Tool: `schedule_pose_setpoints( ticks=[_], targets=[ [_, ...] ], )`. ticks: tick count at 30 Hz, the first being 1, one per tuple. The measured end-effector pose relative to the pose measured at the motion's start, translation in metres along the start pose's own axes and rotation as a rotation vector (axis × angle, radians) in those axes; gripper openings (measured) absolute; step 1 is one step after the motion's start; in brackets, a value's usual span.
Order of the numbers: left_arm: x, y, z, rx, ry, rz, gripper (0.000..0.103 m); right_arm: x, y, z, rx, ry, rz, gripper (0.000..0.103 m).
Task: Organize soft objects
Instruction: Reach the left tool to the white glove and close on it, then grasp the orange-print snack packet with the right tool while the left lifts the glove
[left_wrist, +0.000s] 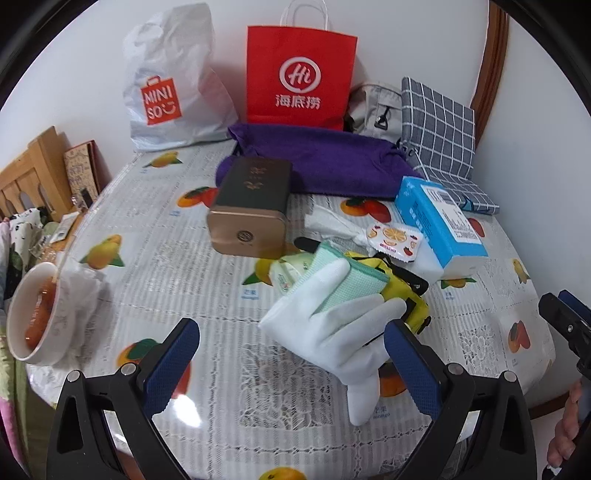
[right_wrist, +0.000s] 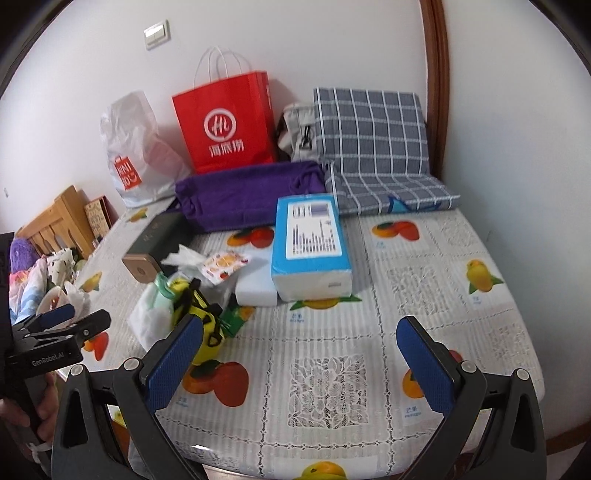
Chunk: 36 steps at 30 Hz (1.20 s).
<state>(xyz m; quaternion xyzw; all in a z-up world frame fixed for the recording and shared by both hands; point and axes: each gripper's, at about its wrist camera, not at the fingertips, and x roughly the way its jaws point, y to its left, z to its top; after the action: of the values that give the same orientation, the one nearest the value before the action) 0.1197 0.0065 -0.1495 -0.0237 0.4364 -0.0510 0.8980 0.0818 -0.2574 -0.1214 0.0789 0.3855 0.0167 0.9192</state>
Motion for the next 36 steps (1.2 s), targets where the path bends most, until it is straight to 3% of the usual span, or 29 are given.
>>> schedule_pose_setpoints(
  ticks=[13, 16, 20, 24, 31, 36],
  targets=[
    [0.067, -0.005, -0.006, -0.021, 0.129, -0.134, 0.100, 0.051, -0.011, -0.005, 0.008, 0.086, 0.005, 0.103],
    [0.080, -0.010, -0.006, -0.011, 0.151, -0.145, 0.074, 0.059, -0.010, -0.004, 0.003, 0.098, 0.017, 0.103],
    [0.079, -0.013, -0.003, -0.011, 0.163, -0.223, 0.034, 0.070, -0.004, -0.003, -0.021, 0.120, 0.017, 0.103],
    [0.062, -0.018, -0.001, 0.070, 0.142, -0.170, 0.016, 0.076, 0.002, 0.001, -0.035, 0.131, 0.021, 0.103],
    [0.037, 0.019, 0.006, 0.030, 0.100, -0.082, 0.013, 0.077, 0.020, 0.014, -0.103, 0.108, 0.017, 0.103],
    [0.039, 0.046, 0.009, -0.033, 0.100, -0.022, 0.013, 0.084, 0.032, 0.025, -0.123, 0.104, 0.041, 0.102]
  ],
)
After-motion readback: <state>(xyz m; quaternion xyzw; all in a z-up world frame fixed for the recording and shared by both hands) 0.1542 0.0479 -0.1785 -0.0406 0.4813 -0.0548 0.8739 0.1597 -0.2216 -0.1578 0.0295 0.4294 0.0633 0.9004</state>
